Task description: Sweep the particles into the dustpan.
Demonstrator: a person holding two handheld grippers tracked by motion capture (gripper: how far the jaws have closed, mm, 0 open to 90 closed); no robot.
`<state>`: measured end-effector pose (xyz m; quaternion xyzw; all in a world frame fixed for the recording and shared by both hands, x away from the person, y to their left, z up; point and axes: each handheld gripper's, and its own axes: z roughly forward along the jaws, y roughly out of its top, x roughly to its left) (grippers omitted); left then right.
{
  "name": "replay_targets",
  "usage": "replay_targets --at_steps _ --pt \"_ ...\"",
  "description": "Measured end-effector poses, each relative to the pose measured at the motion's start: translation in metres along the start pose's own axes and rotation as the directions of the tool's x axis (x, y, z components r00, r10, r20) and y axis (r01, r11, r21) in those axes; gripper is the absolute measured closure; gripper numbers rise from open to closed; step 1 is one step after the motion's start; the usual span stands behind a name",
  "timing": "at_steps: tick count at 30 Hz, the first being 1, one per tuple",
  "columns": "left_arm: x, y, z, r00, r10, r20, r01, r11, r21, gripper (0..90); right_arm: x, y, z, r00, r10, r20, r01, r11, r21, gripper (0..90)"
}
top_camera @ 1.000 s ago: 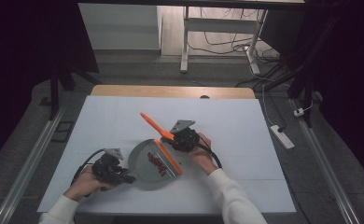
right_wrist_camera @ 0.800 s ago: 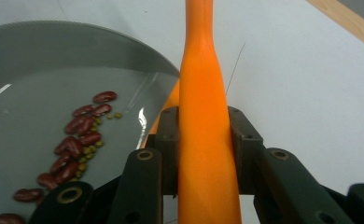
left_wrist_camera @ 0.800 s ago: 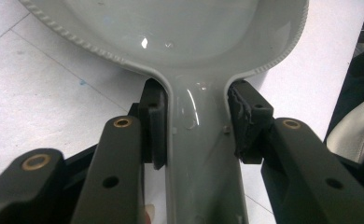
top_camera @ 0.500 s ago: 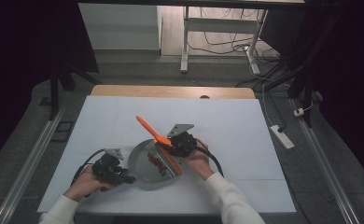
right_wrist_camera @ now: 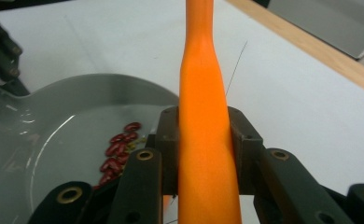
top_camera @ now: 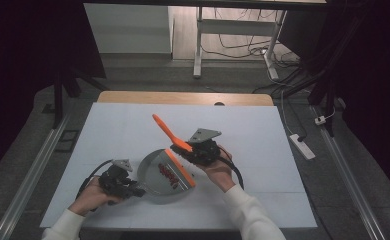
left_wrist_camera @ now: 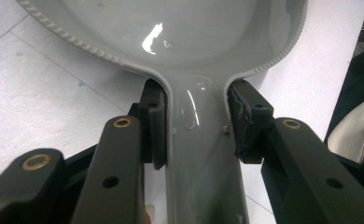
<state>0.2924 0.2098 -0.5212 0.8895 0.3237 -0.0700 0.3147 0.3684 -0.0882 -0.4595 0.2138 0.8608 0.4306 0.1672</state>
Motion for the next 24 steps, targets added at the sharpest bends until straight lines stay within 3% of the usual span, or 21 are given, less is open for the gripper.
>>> replay_targets --at_steps 6,15,24 --pt "-0.001 -0.001 -0.001 1.0000 0.005 0.002 -0.005 1.0000 0.001 61.3 -0.012 -0.010 -0.018 0.9964 0.055 0.065 -0.055 0.998 -0.012 70.1" --pt "-0.004 -0.002 -0.002 0.9997 0.021 0.011 -0.021 0.9997 0.009 61.3 -0.022 -0.034 -0.029 0.9873 0.110 0.115 -0.114 0.993 0.034 70.1" --pt "-0.011 -0.005 -0.004 0.9989 0.040 0.025 -0.041 0.9989 0.022 61.3 -0.017 -0.049 -0.036 0.9810 0.136 0.138 -0.145 0.988 0.057 70.1"
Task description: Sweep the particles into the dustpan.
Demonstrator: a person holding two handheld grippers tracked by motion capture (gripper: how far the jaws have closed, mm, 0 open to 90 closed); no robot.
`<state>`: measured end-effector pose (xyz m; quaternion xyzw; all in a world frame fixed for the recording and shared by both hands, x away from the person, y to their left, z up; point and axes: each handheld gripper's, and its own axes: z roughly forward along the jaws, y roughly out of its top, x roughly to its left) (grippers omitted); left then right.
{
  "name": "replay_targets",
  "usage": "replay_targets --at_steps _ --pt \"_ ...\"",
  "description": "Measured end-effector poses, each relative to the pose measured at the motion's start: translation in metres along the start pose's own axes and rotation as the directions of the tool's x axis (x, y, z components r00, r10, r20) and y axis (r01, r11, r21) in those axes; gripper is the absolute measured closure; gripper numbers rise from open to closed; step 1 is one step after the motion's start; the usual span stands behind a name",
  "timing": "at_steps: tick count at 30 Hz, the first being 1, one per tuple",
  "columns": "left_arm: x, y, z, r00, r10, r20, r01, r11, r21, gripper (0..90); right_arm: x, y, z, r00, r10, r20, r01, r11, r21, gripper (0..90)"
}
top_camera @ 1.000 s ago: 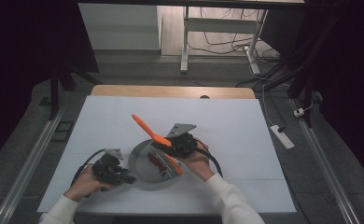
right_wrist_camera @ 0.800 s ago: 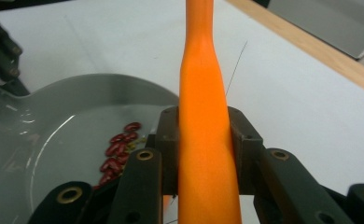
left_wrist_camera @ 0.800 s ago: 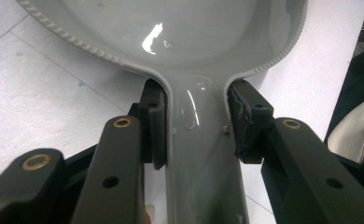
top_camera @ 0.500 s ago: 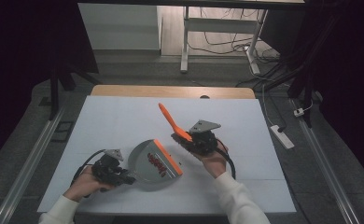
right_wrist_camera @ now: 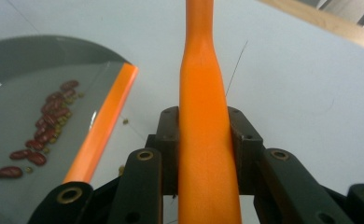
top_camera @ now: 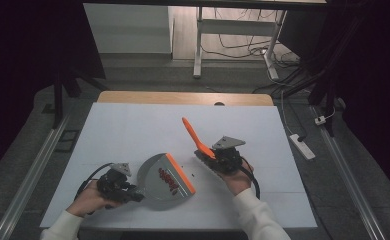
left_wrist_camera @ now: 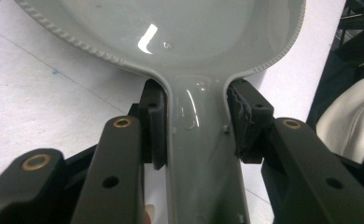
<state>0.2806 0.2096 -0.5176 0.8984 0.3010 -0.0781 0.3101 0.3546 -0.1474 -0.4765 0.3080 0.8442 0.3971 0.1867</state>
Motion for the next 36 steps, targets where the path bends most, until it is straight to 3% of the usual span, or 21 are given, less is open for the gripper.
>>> replay_targets --at_steps 11,16,28,33,36 --pt "-0.004 0.002 0.002 1.0000 0.000 0.001 0.000 1.0000 0.005 61.3 0.017 -0.004 0.024 0.9997 -0.005 -0.023 0.006 0.999 0.031 70.1" --pt "-0.004 0.003 0.003 1.0000 0.001 0.001 -0.001 1.0000 0.005 61.3 0.035 -0.003 0.028 0.9989 -0.046 -0.012 0.047 0.999 0.019 70.0" --pt "-0.004 0.004 0.004 1.0000 0.003 0.002 -0.003 0.9999 0.011 61.3 0.047 -0.002 0.032 0.9993 -0.016 -0.035 0.015 1.000 -0.006 70.0" --pt "-0.003 0.003 0.004 1.0000 0.006 0.004 -0.006 0.9999 0.015 61.3 0.058 0.001 0.035 0.9956 -0.014 -0.092 0.012 1.000 -0.021 70.0" --pt "-0.003 0.003 0.004 1.0000 0.006 0.006 -0.006 0.9999 0.014 61.3 0.061 0.005 0.032 0.9804 0.022 -0.196 -0.034 0.998 -0.056 70.1"
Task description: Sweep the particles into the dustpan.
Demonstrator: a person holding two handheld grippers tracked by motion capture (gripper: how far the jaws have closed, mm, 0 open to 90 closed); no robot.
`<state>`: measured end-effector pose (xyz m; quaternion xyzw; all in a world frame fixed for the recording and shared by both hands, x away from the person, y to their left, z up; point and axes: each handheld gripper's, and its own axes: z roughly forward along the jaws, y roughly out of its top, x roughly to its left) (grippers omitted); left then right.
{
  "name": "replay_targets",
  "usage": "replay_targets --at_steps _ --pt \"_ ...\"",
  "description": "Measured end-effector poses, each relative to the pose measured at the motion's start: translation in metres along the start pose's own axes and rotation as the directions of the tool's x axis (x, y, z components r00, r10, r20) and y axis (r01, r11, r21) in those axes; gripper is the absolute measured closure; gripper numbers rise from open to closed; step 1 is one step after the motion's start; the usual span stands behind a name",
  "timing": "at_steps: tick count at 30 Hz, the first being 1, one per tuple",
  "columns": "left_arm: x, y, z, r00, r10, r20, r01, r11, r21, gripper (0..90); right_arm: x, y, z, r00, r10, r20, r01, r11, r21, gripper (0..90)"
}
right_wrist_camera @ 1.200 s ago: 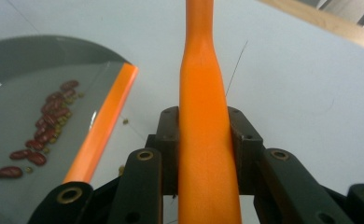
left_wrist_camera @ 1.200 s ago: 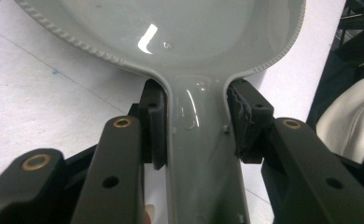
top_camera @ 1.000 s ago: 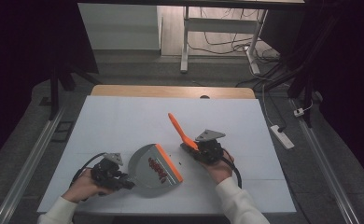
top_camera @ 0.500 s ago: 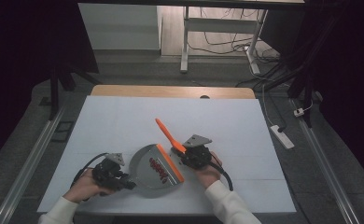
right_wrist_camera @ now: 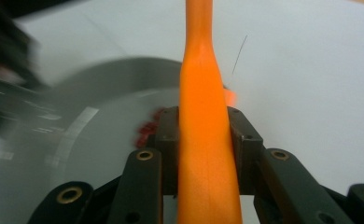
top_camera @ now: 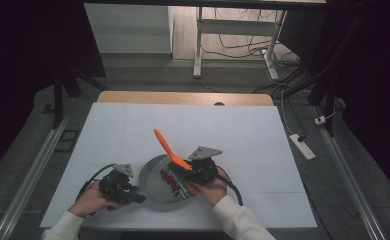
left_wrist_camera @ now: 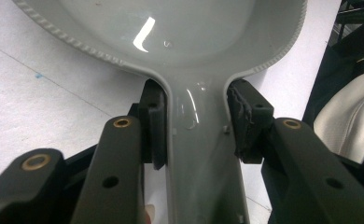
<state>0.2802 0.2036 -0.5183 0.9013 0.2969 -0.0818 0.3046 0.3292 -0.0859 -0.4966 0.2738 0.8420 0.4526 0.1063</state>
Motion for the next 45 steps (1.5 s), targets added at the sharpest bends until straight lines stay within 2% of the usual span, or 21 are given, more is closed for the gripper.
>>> replay_targets --at_steps 3,6,10,14,18,23,26,29,39,45 --pt "0.000 0.000 0.000 1.0000 -0.001 0.002 0.001 1.0000 -0.001 61.3 0.006 0.006 -0.004 0.9992 -0.040 0.005 0.040 0.999 -0.022 70.1" --pt "0.000 0.000 0.000 1.0000 0.000 0.003 0.000 1.0000 0.002 61.3 0.002 0.012 -0.012 0.9989 -0.037 0.029 0.038 0.998 -0.057 70.1" --pt "0.000 0.000 0.000 1.0000 -0.001 0.004 0.001 1.0000 0.002 61.3 -0.012 0.014 -0.026 0.9970 -0.008 0.077 0.015 0.997 -0.082 70.1" --pt "0.001 0.000 0.001 1.0000 -0.002 0.003 0.002 1.0000 0.002 61.3 -0.028 0.009 -0.037 0.9915 0.008 0.130 0.002 0.997 -0.077 70.1" --pt "0.001 -0.001 0.000 1.0000 -0.008 0.001 0.008 0.9998 -0.016 61.3 -0.040 0.003 -0.043 0.9871 0.034 0.156 -0.024 0.997 -0.068 70.1" --pt "0.001 0.000 0.001 1.0000 -0.008 -0.006 0.008 0.9997 -0.025 61.4 -0.045 -0.001 -0.047 0.9833 0.026 0.180 -0.018 0.999 -0.047 70.1" --pt "0.001 0.000 0.000 0.9999 -0.011 -0.012 0.011 0.9995 -0.031 61.4 -0.047 -0.002 -0.049 0.9839 0.020 0.177 -0.014 0.999 -0.040 70.1" --pt "0.001 0.000 -0.001 0.9990 -0.031 -0.031 0.030 0.9984 -0.049 61.4 -0.047 -0.002 -0.052 0.9840 0.014 0.177 -0.007 0.999 -0.043 70.1" --pt "0.002 -0.001 -0.007 0.9956 -0.064 -0.068 0.056 0.9925 -0.109 61.4 -0.050 -0.005 -0.069 0.9839 0.011 0.178 -0.002 0.999 -0.051 70.1" --pt "0.002 -0.001 -0.010 0.9924 -0.088 -0.086 0.075 0.9871 -0.141 61.3 -0.050 -0.007 -0.072 0.9833 0.007 0.182 0.001 0.999 -0.044 70.1"
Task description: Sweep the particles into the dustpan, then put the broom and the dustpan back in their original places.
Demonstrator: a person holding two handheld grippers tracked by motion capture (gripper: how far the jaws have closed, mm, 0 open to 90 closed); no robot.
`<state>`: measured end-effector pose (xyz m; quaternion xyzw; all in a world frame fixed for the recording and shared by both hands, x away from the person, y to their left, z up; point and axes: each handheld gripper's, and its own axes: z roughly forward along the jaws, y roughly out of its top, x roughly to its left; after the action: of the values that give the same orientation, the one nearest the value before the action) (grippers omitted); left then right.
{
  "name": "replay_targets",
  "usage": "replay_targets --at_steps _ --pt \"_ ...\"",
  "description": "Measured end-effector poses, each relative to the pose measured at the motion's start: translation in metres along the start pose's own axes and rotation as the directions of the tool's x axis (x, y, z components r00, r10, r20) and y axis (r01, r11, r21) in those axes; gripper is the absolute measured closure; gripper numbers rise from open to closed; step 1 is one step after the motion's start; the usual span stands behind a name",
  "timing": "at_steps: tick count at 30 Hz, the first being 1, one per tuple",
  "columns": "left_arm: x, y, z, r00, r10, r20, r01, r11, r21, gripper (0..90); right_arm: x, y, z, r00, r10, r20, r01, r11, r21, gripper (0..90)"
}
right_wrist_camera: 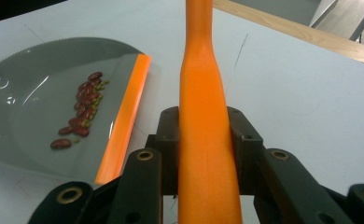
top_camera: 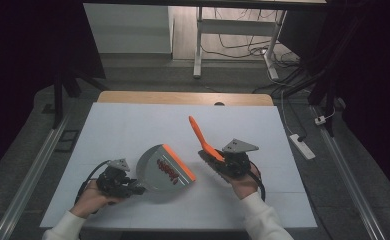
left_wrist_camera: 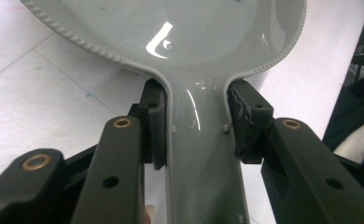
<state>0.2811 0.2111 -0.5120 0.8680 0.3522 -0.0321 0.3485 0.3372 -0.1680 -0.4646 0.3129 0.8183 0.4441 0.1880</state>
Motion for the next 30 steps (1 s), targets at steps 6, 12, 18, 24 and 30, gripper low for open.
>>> replay_targets --at_steps 6,12,18,24,30 --pt "0.000 0.000 -0.003 0.9997 -0.021 -0.013 0.020 0.9992 -0.035 61.3 -0.002 0.000 -0.008 1.0000 -0.006 0.005 0.006 1.000 -0.004 70.0" --pt "0.000 0.000 -0.005 0.9989 -0.039 -0.028 0.037 0.9976 -0.058 61.3 -0.007 -0.003 -0.018 1.0000 0.000 0.007 0.000 1.000 -0.005 70.1" --pt "0.002 -0.001 -0.008 0.9962 -0.068 -0.054 0.063 0.9935 -0.095 61.3 -0.011 -0.008 -0.025 0.9999 0.011 0.003 -0.011 1.000 0.010 70.0" --pt "0.003 -0.001 -0.012 0.9941 -0.087 -0.065 0.079 0.9898 -0.119 61.4 -0.013 -0.011 -0.031 0.9999 0.014 0.005 -0.014 1.000 0.017 70.0" --pt "0.003 -0.002 -0.013 0.9901 -0.109 -0.089 0.097 0.9864 -0.133 61.3 -0.016 -0.017 -0.036 0.9993 0.036 0.001 -0.036 0.999 0.033 70.1"
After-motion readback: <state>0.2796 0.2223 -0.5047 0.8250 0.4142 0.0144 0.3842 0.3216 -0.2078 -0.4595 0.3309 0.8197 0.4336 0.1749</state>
